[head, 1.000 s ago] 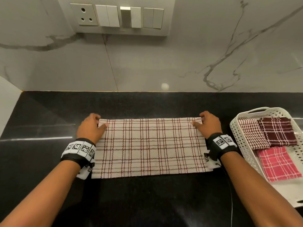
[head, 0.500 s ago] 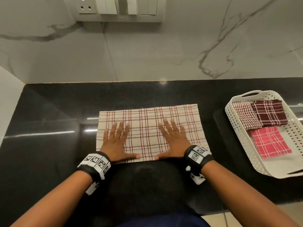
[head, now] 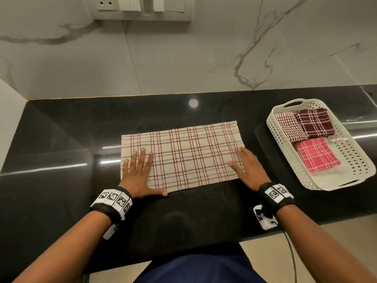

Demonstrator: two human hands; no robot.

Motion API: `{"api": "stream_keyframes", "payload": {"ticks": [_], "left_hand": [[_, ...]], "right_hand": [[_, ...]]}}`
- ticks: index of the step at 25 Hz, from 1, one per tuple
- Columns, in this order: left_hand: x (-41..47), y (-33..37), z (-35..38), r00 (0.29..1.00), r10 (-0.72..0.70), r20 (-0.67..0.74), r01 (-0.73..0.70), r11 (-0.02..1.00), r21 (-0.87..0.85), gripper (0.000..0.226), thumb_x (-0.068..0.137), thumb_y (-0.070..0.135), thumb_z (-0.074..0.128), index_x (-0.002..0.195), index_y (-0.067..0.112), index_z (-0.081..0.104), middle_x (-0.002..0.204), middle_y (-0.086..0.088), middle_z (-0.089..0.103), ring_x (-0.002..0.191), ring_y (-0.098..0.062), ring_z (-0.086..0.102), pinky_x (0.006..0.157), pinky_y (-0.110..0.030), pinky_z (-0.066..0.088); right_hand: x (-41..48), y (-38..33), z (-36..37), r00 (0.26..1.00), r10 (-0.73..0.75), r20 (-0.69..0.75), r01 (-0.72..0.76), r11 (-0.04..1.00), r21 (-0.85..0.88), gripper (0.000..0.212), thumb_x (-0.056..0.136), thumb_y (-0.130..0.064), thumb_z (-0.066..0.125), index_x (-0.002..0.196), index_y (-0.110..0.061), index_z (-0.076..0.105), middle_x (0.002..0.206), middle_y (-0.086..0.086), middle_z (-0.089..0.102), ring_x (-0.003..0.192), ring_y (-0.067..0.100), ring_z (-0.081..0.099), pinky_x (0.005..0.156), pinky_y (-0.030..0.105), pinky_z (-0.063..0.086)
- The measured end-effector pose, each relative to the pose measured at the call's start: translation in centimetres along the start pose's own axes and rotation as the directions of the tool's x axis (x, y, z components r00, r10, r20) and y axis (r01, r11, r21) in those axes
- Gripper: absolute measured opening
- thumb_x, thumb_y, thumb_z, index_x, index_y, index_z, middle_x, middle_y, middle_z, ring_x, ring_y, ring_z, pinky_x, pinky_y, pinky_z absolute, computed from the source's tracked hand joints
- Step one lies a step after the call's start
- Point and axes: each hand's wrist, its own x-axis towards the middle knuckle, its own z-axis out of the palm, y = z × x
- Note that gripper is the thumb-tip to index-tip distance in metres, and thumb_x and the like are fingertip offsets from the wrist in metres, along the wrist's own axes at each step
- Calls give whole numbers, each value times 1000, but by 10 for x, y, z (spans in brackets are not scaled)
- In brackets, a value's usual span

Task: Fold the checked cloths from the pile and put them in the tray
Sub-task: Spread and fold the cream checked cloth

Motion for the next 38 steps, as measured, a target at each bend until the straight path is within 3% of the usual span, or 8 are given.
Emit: {"api": "stream_keyframes", "payload": {"ticks": [3,6,9,14,19,24,29,38], "left_hand": [[6,23,1,999,44,-1,-44,999,-6,141,39,103,45,136,48,-41,143,5,-54,133,-24,-48,108,-58,-27],[17,58,-3,997,70,-18,-71,997,-6,120,54,101,31,146,48,-25,155,1,-40,139,-25,-40,114,-59,-18],[29,98,-1,999,49,-8,-49,998,39,115,67,91,44,149,45,-21,156,-3,-37,143,-30,-33,115,-58,-16],[32,137,20,1000,12,-1,-12,999,36,120,65,90,48,144,46,-29,150,-1,-45,138,-30,-40,111,-58,-22],[32,168,23,981,102,-168,-120,988,-100,102,77,80,49,154,40,-4,164,0,-15,150,-26,-17,120,-53,-7],[2,100,12,889,-115,-443,-38,946,-323,57,89,45,62,141,32,44,148,1,40,139,-21,32,116,-44,28],[-8,75,10,908,-159,-387,59,964,-258,53,86,44,66,136,34,50,142,3,41,133,-21,34,114,-45,32],[42,186,8,951,-20,-307,-61,966,-252,51,90,49,57,136,28,49,140,1,40,129,-22,36,109,-42,36]], "right_hand": [[20,-8,-12,939,307,-156,-304,952,39,79,84,-66,61,140,-13,45,142,15,40,132,34,38,106,49,40],[52,-21,-25,915,398,70,-396,917,-38,71,77,-60,74,126,-11,57,136,14,48,128,33,43,104,51,43],[75,-10,-32,919,317,234,-364,910,198,43,78,-35,81,111,-10,69,119,11,68,107,26,65,94,41,54],[54,36,-32,954,225,199,-299,651,698,30,84,-28,79,103,-8,66,106,10,74,84,15,72,70,29,57],[44,40,-76,964,216,-154,-65,756,652,18,93,-36,63,106,-23,63,97,-7,69,89,9,67,68,24,48],[35,-68,-37,990,-132,-57,141,807,574,9,98,-42,52,100,-34,57,96,-6,68,84,8,68,69,30,57],[31,-99,19,958,-199,205,120,932,342,26,104,-42,41,104,-19,54,94,3,65,84,21,63,77,39,55],[51,5,-45,977,-176,124,143,960,240,17,101,-37,52,104,-22,59,97,-1,67,88,17,62,74,34,48]]}}
